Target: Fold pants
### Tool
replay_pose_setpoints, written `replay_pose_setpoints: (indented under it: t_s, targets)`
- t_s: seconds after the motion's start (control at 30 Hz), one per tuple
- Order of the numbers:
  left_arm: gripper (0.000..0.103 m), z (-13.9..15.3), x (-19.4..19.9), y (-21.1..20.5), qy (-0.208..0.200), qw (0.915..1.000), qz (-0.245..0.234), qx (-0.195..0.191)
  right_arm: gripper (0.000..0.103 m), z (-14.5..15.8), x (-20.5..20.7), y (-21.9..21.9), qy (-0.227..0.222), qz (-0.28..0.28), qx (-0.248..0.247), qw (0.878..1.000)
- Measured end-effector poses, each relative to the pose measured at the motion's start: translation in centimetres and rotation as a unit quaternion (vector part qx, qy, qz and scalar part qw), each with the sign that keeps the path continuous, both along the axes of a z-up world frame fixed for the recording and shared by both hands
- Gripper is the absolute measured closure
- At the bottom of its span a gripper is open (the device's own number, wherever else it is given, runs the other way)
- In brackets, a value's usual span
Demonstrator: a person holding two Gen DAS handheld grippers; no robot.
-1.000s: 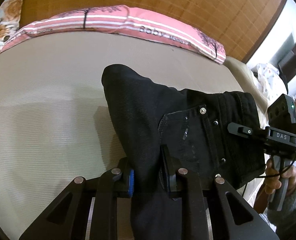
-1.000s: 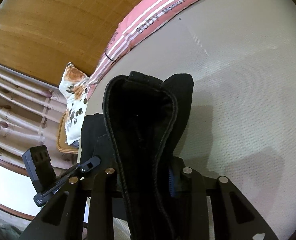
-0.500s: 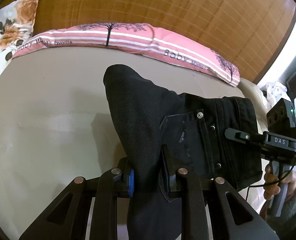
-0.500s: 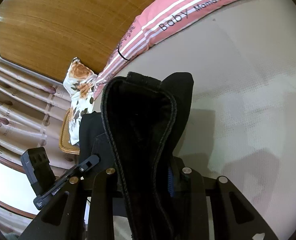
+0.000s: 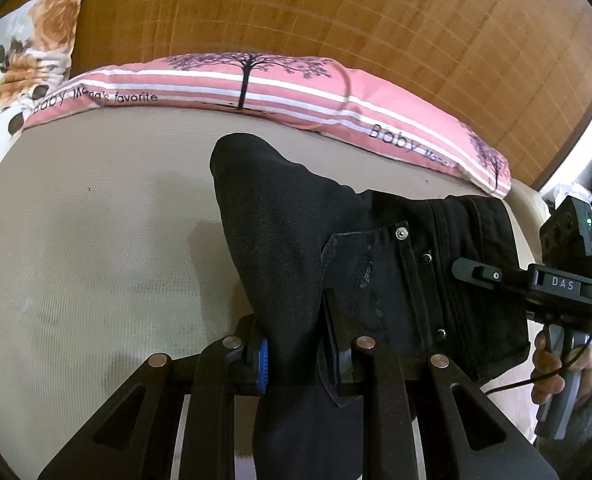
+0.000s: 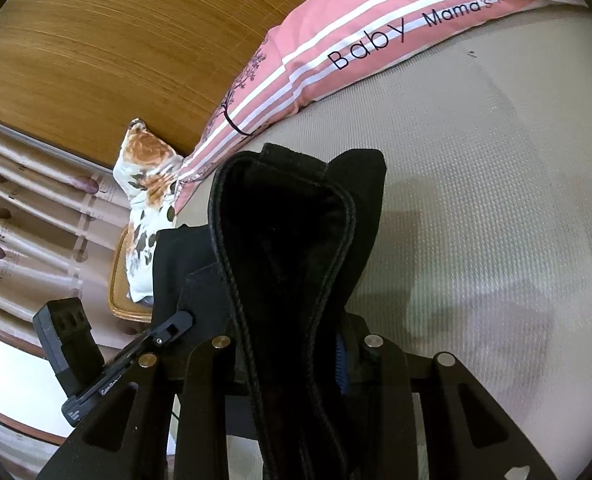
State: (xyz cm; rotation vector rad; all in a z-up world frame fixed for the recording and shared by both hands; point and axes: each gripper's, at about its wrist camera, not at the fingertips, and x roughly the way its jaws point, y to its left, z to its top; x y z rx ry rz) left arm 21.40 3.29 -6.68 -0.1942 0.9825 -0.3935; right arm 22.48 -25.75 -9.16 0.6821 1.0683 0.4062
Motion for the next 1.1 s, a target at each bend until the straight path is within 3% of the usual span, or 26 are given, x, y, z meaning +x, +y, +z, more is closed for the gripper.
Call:
replay_pose_setpoints:
  t_s: [0.2, 0.27, 0.37, 0.43, 0.5, 0.73, 0.9, 1.0, 1.1]
  targets:
    - [0.078, -3.1, 1.1, -0.1, 0.014, 0.9996, 0.010, 0.023, 0.074, -1.8, 0.5, 0.0, 0.010, -0.014, -0.039, 0.999]
    - [0.071, -4.2, 1.3, -0.2, 0.019, 0.9990, 0.019, 0.035, 0.058, -2.4, 0.6, 0.1, 0.015, -0.019, -0.073, 0.997]
    - [0.061, -4.9, 1.1, -0.1, 0.014, 0.9984, 0.035, 0.042, 0.044, -2.9, 0.3, 0.5, 0.019, -0.026, -0.122, 0.992]
    - [0.056, -5.0, 0.8, -0.2, 0.008, 0.9980, 0.036, 0.051, 0.040, -2.9, -0.1, 0.6, 0.014, -0.027, -0.144, 0.989]
    - [0.050, -5.0, 0.1, -0.2, 0.006, 0.9969, 0.041, 0.066, 0.039, -2.9, -0.7, 0.7, 0.011, -0.026, -0.155, 0.988]
    - [0.048, -4.1, -3.6, -1.2, -0.017, 0.9913, 0.053, 0.120, 0.039, -2.4, -4.8, 0.8, 0.001, -0.027, -0.188, 0.982]
    - [0.046, -2.6, -6.7, -1.4, -0.035, 0.9877, 0.063, 0.139, 0.038, -1.2, -7.2, 1.1, -0.014, -0.034, -0.211, 0.977]
    - [0.039, -1.4, -8.5, -1.7, -0.052, 0.9847, 0.068, 0.152, 0.038, 0.0, -8.8, 1.3, -0.031, -0.046, -0.229, 0.972]
    - [0.037, -0.4, -10.1, -1.9, -0.064, 0.9833, 0.071, 0.155, 0.032, 1.3, -10.2, 1.9, -0.050, -0.051, -0.260, 0.963]
